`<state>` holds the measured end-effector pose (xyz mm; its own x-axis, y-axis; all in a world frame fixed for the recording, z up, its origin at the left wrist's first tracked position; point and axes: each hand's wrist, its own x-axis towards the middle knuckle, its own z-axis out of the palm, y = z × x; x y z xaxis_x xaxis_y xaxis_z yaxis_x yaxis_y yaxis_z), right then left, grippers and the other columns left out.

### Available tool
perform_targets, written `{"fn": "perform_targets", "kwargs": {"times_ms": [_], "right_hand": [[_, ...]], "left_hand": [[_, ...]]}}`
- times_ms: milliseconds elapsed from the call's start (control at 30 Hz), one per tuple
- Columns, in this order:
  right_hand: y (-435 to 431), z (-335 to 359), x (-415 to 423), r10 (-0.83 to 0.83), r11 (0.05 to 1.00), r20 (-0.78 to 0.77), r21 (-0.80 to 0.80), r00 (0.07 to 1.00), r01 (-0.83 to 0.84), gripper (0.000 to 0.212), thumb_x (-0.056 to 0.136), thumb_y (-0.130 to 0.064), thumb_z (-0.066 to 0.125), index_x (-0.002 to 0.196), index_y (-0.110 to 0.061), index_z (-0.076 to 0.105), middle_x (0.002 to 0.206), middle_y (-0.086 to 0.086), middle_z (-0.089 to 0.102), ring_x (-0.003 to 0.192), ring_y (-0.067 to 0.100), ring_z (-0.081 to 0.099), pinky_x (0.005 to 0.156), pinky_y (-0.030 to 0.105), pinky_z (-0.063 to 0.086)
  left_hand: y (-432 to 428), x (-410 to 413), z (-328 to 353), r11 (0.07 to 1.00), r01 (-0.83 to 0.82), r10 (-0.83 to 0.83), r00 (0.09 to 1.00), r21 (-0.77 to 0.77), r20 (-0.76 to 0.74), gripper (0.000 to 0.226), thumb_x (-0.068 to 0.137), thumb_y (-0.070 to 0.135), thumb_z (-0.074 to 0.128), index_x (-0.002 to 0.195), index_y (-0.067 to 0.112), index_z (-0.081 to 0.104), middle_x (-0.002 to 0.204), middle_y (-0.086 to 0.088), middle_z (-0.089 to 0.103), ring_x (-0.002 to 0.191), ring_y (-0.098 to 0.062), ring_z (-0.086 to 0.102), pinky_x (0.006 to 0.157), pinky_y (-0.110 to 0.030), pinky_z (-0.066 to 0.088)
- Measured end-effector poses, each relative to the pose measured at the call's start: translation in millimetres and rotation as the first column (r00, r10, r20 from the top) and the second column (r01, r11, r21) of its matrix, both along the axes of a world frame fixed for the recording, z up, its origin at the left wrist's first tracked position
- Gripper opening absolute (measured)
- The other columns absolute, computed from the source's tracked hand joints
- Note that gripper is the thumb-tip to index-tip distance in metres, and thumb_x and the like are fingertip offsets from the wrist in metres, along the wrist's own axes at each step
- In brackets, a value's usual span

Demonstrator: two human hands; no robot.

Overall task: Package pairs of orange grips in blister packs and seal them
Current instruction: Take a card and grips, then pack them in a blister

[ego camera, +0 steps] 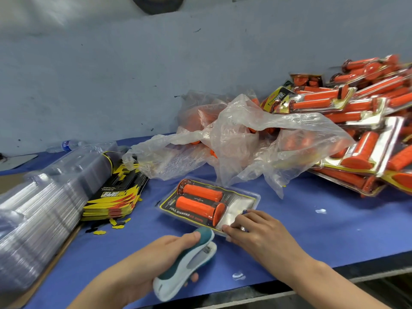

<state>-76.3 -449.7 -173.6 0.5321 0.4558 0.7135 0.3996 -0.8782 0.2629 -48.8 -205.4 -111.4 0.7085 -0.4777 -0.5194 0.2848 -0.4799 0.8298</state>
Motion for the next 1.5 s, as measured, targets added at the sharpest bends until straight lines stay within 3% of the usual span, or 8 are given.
{"fn": "perform_targets", "kwargs": {"times_ms": [167,333,533,733,933,1167,1267,1500], "right_hand": [[0.1,1.5,-0.4,0.010,1.000,-0.025,0.022,1.000,-0.009,0.025,0.094,-0.037,0.050,0.094,-0.029,0.074,0.078,-0.009,0.064,0.071,0.015,0.065,0.080,0.026,0.055],[-4.0,4.9,0.2,0.016,0.998,-0.066,0.065,0.998,-0.011,0.025,0.094,-0.039,0.051,0.087,-0.031,0.073,0.081,-0.011,0.067,0.074,0.013,0.068,0.082,0.028,0.055],[-0.7,5.4,-1.0,0.032,0.998,-0.081,0.050,0.996,-0.028,0.025,0.096,-0.039,0.051,0.085,-0.033,0.072,0.084,-0.015,0.067,0.078,0.010,0.067,0.088,0.027,0.053],[3.0,7.6,-2.5,0.029,0.999,-0.067,0.048,0.997,-0.026,0.027,0.097,-0.039,0.053,0.076,-0.027,0.064,0.074,-0.011,0.060,0.071,0.011,0.063,0.083,0.028,0.053],[1.7,7.3,-2.9,0.037,0.999,-0.037,0.035,0.999,-0.036,0.028,0.095,-0.037,0.055,0.072,-0.024,0.062,0.072,-0.008,0.058,0.066,0.013,0.061,0.078,0.028,0.054],[3.8,5.6,-2.2,0.059,0.994,-0.075,0.096,0.995,-0.051,0.015,0.086,-0.033,0.067,0.082,-0.020,0.061,0.093,-0.001,0.061,0.077,0.018,0.061,0.076,0.029,0.048],[4.5,5.8,0.5,0.036,0.993,-0.167,0.115,0.985,-0.016,0.042,0.074,-0.031,0.079,0.110,-0.015,0.063,0.116,-0.002,0.065,0.102,0.015,0.064,0.093,0.029,0.046],[5.0,6.9,0.2,0.068,0.991,-0.280,0.127,0.958,-0.033,0.045,0.067,-0.018,0.081,0.108,-0.012,0.066,0.099,0.000,0.067,0.095,0.020,0.066,0.087,0.035,0.054]], "left_hand": [[-15.6,0.1,-4.8,0.984,-0.082,0.070,0.994,-0.157,-0.084,0.063,0.077,0.064,0.068,0.110,0.011,0.071,0.086,-0.021,0.070,0.068,-0.025,0.068,0.054,-0.030,0.054],[-22.3,4.3,-4.6,0.979,-0.080,0.072,0.996,-0.189,-0.050,0.063,0.073,0.070,0.067,0.100,0.014,0.076,0.082,-0.024,0.069,0.053,-0.025,0.061,0.049,-0.027,0.049],[-28.2,10.3,-10.2,0.982,-0.061,0.058,0.998,-0.177,-0.018,0.068,0.074,0.072,0.067,0.104,0.011,0.076,0.108,-0.027,0.069,0.077,-0.033,0.059,0.060,-0.032,0.050],[-41.0,11.8,-15.0,0.961,-0.081,0.034,0.984,-0.265,-0.177,0.063,0.080,0.059,0.067,0.111,0.004,0.072,0.100,-0.020,0.071,0.068,-0.023,0.063,0.052,-0.027,0.053],[-46.7,16.1,-17.8,0.966,-0.026,-0.013,0.989,-0.258,-0.149,0.064,0.084,0.060,0.065,0.113,0.004,0.070,0.092,-0.014,0.067,0.065,-0.020,0.059,0.052,-0.025,0.050],[-46.3,18.6,-18.9,0.964,0.000,-0.045,0.985,-0.264,-0.164,0.049,0.085,0.058,0.064,0.101,0.013,0.074,0.090,-0.012,0.065,0.064,-0.018,0.059,0.052,-0.024,0.050],[-46.8,18.4,-19.0,0.964,-0.010,-0.033,0.987,-0.266,-0.155,0.049,0.087,0.056,0.063,0.102,0.011,0.074,0.090,-0.013,0.065,0.063,-0.018,0.058,0.052,-0.024,0.050],[-50.0,19.8,-22.4,0.973,-0.017,-0.016,0.990,-0.230,-0.143,0.052,0.089,0.052,0.062,0.109,0.003,0.068,0.085,-0.011,0.065,0.061,-0.017,0.056,0.050,-0.024,0.048]]}}
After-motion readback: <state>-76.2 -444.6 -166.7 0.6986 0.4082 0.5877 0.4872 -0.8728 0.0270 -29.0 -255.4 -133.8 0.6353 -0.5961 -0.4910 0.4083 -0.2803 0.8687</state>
